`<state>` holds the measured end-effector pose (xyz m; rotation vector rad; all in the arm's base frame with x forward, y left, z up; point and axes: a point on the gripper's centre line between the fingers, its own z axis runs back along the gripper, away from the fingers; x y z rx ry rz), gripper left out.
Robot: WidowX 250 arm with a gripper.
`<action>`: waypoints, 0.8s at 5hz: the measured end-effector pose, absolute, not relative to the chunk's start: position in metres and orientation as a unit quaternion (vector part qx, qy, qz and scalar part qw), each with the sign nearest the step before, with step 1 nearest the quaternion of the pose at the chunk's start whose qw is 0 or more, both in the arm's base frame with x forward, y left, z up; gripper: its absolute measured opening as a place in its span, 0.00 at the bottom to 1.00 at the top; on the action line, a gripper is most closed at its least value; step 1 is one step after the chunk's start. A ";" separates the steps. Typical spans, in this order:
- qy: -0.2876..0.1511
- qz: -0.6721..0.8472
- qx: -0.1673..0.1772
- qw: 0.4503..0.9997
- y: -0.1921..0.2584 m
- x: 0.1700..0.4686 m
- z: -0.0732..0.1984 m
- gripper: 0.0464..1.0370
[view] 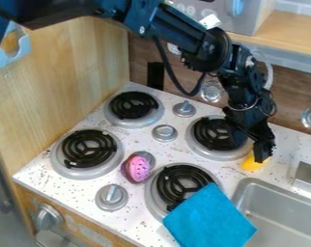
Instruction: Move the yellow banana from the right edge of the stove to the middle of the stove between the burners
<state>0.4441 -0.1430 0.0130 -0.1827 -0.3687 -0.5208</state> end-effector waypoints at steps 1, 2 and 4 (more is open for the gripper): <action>-0.158 -0.252 -0.090 0.950 -0.141 0.438 -0.008 0.96; -0.165 -0.243 -0.083 0.952 -0.140 0.443 -0.016 0.96; -0.193 -0.219 -0.071 0.954 -0.141 0.466 -0.017 0.96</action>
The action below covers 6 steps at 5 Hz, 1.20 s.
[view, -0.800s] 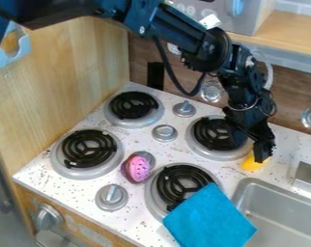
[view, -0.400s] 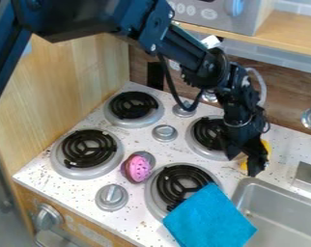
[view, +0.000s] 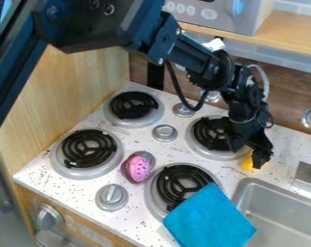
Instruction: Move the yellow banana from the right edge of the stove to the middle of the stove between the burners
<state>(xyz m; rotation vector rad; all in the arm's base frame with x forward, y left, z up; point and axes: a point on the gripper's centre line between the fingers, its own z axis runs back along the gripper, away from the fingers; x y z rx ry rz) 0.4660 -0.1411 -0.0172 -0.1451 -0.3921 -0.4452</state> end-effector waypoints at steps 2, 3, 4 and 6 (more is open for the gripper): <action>-0.183 -0.206 -0.062 0.959 -0.142 0.484 -0.029 0.96; -0.179 -0.199 -0.065 0.961 -0.144 0.491 -0.036 0.96; -0.187 -0.192 -0.063 0.961 -0.146 0.499 -0.038 0.96; -0.190 -0.184 -0.053 0.963 -0.155 0.507 -0.045 0.91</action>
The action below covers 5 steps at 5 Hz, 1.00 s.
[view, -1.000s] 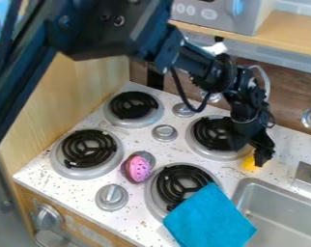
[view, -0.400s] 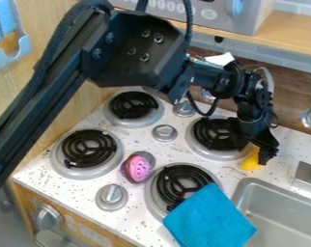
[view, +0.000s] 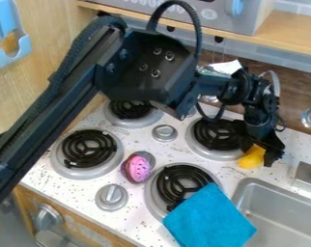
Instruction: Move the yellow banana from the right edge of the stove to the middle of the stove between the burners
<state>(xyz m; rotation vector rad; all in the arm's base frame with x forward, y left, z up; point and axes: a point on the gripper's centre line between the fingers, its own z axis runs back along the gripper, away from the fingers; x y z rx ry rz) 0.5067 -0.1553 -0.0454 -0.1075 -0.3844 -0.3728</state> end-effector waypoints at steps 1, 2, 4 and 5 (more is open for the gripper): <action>-0.183 -0.176 -0.047 0.966 -0.155 0.504 -0.056 0.57; -0.187 -0.172 -0.047 0.966 -0.155 0.506 -0.055 0.47; -0.189 -0.172 -0.050 0.966 -0.153 0.496 -0.057 0.47; -0.191 -0.167 -0.064 0.965 -0.154 0.484 -0.051 0.47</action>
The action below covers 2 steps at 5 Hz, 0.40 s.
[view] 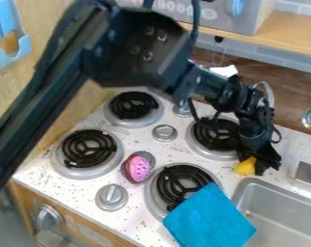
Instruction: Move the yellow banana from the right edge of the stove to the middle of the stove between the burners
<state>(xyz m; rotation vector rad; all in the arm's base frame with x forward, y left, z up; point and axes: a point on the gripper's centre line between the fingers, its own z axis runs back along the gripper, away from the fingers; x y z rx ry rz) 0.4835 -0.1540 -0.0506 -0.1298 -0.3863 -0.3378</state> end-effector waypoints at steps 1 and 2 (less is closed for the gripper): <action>-0.218 -0.143 -0.084 0.962 -0.153 0.471 -0.022 0.47; -0.239 -0.103 -0.087 0.962 -0.135 0.465 -0.002 0.47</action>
